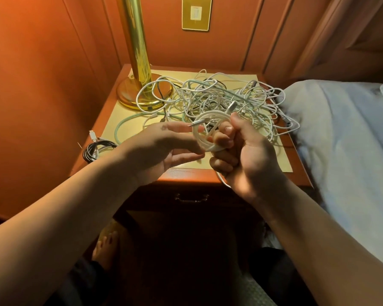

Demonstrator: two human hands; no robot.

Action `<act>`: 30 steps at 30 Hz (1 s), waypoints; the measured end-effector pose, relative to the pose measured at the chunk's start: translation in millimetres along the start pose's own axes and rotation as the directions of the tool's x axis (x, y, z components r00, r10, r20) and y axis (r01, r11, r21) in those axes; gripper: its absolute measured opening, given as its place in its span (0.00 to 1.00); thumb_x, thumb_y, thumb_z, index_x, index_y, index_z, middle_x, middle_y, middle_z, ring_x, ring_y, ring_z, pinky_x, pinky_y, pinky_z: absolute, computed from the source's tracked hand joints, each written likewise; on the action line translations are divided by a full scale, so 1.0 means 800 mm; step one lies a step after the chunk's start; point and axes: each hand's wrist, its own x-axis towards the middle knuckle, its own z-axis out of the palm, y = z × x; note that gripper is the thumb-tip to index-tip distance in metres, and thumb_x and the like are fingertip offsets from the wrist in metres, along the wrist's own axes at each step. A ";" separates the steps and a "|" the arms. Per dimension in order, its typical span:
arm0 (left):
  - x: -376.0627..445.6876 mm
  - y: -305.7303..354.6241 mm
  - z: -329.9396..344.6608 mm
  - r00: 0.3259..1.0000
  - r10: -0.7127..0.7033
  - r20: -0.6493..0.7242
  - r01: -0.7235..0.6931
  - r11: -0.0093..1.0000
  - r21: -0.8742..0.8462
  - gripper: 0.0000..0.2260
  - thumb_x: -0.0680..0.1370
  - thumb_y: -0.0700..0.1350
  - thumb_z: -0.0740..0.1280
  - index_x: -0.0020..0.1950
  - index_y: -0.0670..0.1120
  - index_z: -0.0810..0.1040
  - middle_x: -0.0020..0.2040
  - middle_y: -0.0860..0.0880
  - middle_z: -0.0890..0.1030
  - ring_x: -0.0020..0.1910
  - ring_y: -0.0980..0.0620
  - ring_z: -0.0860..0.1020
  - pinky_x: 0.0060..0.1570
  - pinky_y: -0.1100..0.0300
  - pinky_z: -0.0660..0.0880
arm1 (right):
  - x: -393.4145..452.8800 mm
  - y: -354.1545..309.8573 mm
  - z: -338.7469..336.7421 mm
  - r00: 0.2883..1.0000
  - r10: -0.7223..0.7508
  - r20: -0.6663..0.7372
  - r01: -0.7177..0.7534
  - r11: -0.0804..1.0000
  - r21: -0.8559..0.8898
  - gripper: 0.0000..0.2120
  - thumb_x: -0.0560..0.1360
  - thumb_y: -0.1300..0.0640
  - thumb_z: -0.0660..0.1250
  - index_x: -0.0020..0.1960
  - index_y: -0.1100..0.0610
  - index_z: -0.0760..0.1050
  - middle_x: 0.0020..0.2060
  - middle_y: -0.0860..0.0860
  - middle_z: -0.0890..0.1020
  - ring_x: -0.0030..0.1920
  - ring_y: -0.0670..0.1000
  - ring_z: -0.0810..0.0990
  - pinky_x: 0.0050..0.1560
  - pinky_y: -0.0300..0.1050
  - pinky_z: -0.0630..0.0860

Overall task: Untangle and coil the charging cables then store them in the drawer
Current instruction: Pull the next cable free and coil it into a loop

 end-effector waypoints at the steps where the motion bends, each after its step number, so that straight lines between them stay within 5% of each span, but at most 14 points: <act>1: 0.001 -0.001 -0.001 1.000 -0.004 0.028 0.004 1.000 -0.002 0.18 0.78 0.32 0.67 0.69 0.36 0.75 0.63 0.37 0.82 0.61 0.43 0.83 0.54 0.56 0.81 | -0.001 -0.001 0.002 1.000 -0.005 -0.011 0.004 1.000 -0.017 0.20 0.87 0.46 0.52 0.38 0.50 0.65 0.28 0.44 0.68 0.22 0.42 0.65 0.23 0.35 0.59; 5: -0.005 -0.004 0.012 0.997 -0.021 0.075 0.022 1.000 -0.015 0.14 0.72 0.38 0.71 0.58 0.42 0.81 0.54 0.45 0.85 0.52 0.53 0.85 0.48 0.62 0.80 | -0.002 0.004 0.010 0.995 -0.039 -0.090 0.029 0.993 -0.113 0.22 0.88 0.46 0.53 0.37 0.52 0.66 0.23 0.44 0.72 0.22 0.41 0.69 0.21 0.35 0.62; 9: -0.005 -0.008 0.015 0.996 -0.032 0.084 0.028 0.998 0.050 0.13 0.74 0.39 0.70 0.58 0.40 0.80 0.56 0.42 0.83 0.51 0.52 0.84 0.46 0.61 0.80 | 0.008 0.011 0.006 0.982 -0.026 -0.188 -0.011 0.982 -0.190 0.23 0.87 0.44 0.56 0.35 0.51 0.68 0.25 0.44 0.68 0.23 0.44 0.66 0.22 0.37 0.61; 15: -0.007 -0.006 0.022 0.996 -0.041 0.082 0.034 0.996 0.086 0.05 0.80 0.38 0.66 0.55 0.42 0.80 0.55 0.42 0.81 0.47 0.53 0.83 0.42 0.63 0.79 | 0.010 0.007 0.004 0.957 0.091 -0.276 -0.125 0.986 -0.107 0.23 0.86 0.45 0.58 0.33 0.51 0.68 0.22 0.45 0.71 0.22 0.44 0.71 0.19 0.36 0.61; 21: -0.004 -0.012 0.024 0.997 -0.023 0.078 0.014 0.994 0.109 0.07 0.80 0.42 0.68 0.54 0.41 0.81 0.54 0.41 0.83 0.48 0.51 0.82 0.42 0.60 0.80 | 0.019 0.003 -0.006 0.952 0.179 -0.248 -0.170 0.984 0.057 0.24 0.86 0.47 0.57 0.32 0.50 0.64 0.26 0.44 0.63 0.22 0.44 0.61 0.19 0.36 0.53; 25: 0.001 -0.017 0.019 0.997 0.068 -0.028 -0.063 0.984 0.165 0.13 0.75 0.46 0.73 0.53 0.38 0.84 0.57 0.34 0.82 0.51 0.45 0.79 0.45 0.56 0.78 | 0.024 -0.002 -0.011 0.956 0.169 -0.241 -0.156 0.985 0.074 0.23 0.86 0.46 0.58 0.32 0.50 0.64 0.24 0.44 0.64 0.21 0.43 0.59 0.22 0.36 0.50; 30: 0.005 -0.024 0.017 0.941 0.307 -0.144 -0.255 0.920 0.297 0.11 0.78 0.40 0.72 0.56 0.34 0.80 0.45 0.38 0.86 0.42 0.37 0.84 0.44 0.53 0.83 | 0.024 0.004 -0.012 0.969 0.167 -0.180 -0.141 0.979 0.146 0.23 0.85 0.44 0.59 0.33 0.49 0.63 0.26 0.44 0.64 0.23 0.43 0.58 0.24 0.37 0.50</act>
